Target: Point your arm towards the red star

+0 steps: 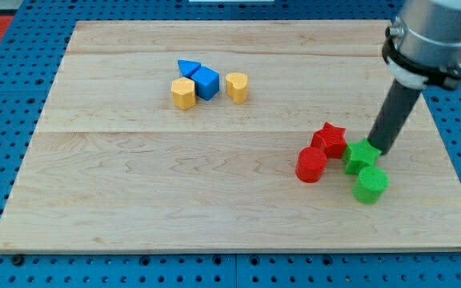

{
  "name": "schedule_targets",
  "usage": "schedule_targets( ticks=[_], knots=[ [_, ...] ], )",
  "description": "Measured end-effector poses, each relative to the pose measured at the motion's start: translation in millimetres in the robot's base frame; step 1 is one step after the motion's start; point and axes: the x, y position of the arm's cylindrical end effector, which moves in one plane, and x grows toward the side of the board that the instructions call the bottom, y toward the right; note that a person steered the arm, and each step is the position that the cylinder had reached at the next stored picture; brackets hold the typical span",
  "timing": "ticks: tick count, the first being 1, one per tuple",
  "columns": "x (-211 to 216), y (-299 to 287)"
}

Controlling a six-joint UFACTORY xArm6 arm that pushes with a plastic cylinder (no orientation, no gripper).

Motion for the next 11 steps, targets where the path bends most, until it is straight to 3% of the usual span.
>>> schedule_targets(
  ticks=[2,3,6,10,11],
  knots=[
    [-132,-27],
    [-134,-98],
    [-141,-79],
    [-115,-37],
    [-89,-73]
  ],
)
